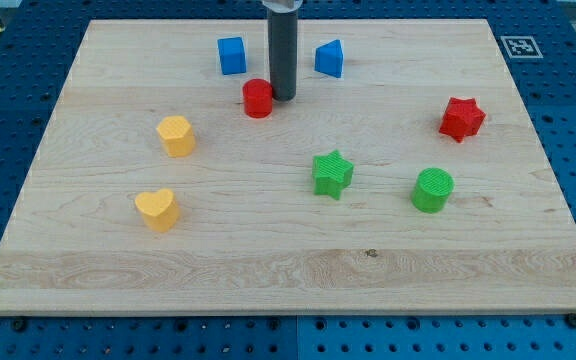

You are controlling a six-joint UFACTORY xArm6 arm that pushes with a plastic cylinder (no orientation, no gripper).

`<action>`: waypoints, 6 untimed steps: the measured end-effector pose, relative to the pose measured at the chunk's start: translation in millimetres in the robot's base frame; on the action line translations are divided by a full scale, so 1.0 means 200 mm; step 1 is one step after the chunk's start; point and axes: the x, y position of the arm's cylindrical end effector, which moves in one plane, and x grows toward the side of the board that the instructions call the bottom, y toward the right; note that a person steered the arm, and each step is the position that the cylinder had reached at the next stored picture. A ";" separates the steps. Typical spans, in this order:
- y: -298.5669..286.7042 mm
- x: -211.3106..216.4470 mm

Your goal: Slide the red circle adjacent to yellow hexagon

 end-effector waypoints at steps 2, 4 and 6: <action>-0.25 -0.04; -0.25 -0.05; -0.49 -0.08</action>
